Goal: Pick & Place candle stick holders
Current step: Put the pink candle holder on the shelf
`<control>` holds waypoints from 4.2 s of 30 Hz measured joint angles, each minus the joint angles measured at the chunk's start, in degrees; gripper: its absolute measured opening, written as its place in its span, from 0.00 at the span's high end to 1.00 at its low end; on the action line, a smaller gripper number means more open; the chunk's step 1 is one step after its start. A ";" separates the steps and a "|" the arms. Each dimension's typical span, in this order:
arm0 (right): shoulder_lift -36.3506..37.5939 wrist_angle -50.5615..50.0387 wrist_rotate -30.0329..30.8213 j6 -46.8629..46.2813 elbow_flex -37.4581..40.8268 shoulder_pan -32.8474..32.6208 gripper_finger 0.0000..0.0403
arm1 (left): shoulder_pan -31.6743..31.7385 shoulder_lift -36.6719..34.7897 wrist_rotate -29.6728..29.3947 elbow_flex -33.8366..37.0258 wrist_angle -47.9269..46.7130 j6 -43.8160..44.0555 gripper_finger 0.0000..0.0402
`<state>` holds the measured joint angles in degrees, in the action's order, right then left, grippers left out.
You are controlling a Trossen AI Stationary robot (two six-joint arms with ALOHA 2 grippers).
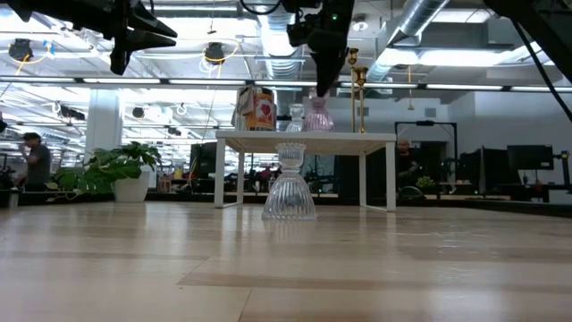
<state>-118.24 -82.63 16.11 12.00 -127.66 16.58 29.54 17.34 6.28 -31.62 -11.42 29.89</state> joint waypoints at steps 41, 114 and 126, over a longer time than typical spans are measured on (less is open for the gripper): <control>-1.04 1.29 -4.09 5.12 -7.06 -4.24 0.99 | -0.01 0.02 0.00 0.00 0.02 0.02 0.83; -4.79 1.91 5.41 10.61 -7.06 5.74 1.00 | 0.00 0.02 0.00 0.00 -0.04 -0.02 0.83; -4.76 7.97 6.37 12.01 -7.06 7.72 1.00 | 0.00 0.00 0.00 0.00 -0.05 -0.02 0.83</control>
<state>-123.00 -74.66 22.48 24.01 -134.72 24.29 29.54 17.34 6.28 -31.62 -11.47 29.87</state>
